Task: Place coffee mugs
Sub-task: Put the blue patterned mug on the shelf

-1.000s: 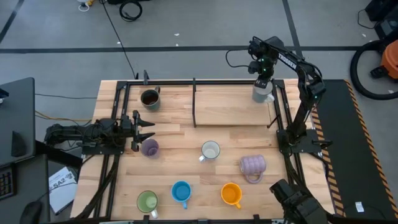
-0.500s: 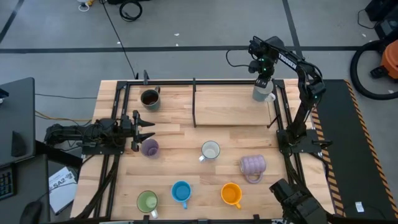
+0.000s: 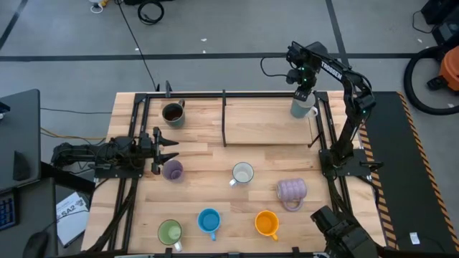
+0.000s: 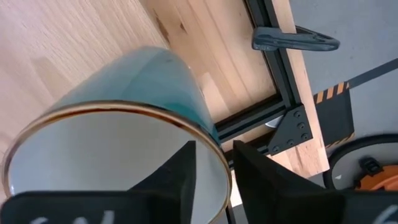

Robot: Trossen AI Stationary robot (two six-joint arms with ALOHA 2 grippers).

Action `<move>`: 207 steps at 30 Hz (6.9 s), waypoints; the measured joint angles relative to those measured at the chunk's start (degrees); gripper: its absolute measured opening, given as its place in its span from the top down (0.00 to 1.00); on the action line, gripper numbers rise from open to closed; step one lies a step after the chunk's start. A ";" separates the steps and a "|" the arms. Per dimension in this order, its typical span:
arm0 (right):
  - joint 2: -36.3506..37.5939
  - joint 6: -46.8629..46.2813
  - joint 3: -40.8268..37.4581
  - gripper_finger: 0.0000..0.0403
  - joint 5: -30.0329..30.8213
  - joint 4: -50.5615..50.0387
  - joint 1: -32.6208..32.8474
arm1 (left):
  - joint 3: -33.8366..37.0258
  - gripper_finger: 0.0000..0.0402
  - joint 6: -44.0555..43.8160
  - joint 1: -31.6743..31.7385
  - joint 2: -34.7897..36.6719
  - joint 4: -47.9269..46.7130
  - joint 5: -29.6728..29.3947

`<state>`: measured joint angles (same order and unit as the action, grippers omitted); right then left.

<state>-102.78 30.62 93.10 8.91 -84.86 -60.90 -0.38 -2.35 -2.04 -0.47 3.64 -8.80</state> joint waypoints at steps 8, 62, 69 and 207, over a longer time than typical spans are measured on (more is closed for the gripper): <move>0.00 -0.66 0.00 0.55 -0.02 0.20 0.00 | 0.02 0.49 0.00 0.00 0.02 -0.02 0.02; 12.14 -4.50 8.17 0.49 -28.48 4.14 2.92 | 0.02 0.49 -0.07 -0.02 0.01 6.16 -4.90; 13.97 -9.52 8.17 0.49 -33.03 10.95 10.09 | 0.00 0.49 -5.24 -0.02 0.02 13.51 -15.60; 13.92 -13.32 8.15 0.49 -28.06 29.94 30.86 | -49.97 0.91 -20.98 29.46 -73.31 -46.42 17.03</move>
<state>-88.86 17.30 101.25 -19.15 -54.92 -30.04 -50.35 -23.33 27.42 -73.78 -42.78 8.23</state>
